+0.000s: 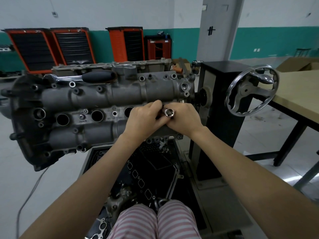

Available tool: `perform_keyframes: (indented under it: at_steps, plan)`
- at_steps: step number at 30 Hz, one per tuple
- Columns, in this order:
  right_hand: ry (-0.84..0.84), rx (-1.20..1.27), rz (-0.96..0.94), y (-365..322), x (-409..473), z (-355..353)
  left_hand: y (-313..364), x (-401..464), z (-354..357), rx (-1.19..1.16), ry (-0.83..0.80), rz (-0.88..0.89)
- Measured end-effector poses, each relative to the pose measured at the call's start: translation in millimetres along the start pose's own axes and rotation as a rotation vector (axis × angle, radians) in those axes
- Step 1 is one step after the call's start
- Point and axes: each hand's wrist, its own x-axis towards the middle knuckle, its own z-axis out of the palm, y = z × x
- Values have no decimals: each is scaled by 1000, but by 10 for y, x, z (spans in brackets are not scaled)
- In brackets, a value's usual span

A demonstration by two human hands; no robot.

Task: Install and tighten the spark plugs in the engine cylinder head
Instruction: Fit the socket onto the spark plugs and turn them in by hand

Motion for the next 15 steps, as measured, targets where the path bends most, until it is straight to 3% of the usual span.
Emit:
perform_keyframes:
  at_steps: [15]
  plan:
    - [-23,-82,3,-14,20,12,69,-2,-86,-140,-49,97]
